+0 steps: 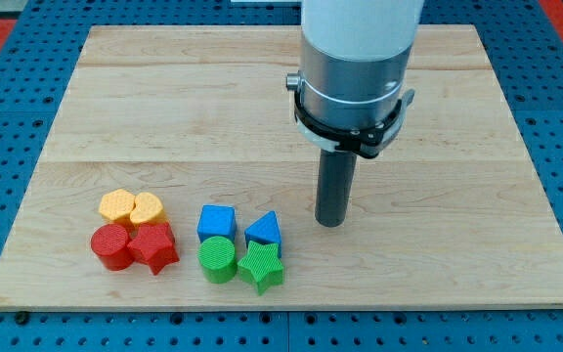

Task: Slightly push the green star into the blue triangle

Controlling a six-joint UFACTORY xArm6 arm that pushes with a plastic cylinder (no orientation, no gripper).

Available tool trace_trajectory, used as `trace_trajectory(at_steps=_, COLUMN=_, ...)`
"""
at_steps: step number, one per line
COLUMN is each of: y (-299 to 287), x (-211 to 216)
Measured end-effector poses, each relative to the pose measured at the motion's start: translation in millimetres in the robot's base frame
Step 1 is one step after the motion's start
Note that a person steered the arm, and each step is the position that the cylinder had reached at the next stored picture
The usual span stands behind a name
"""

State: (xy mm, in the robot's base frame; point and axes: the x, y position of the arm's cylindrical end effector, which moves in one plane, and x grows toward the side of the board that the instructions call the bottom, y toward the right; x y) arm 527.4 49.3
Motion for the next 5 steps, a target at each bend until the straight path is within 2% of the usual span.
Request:
trace_trajectory(at_steps=2, y=19, x=32)
trace_trajectory(at_steps=3, y=22, x=34)
trace_trajectory(at_steps=5, y=12, x=91)
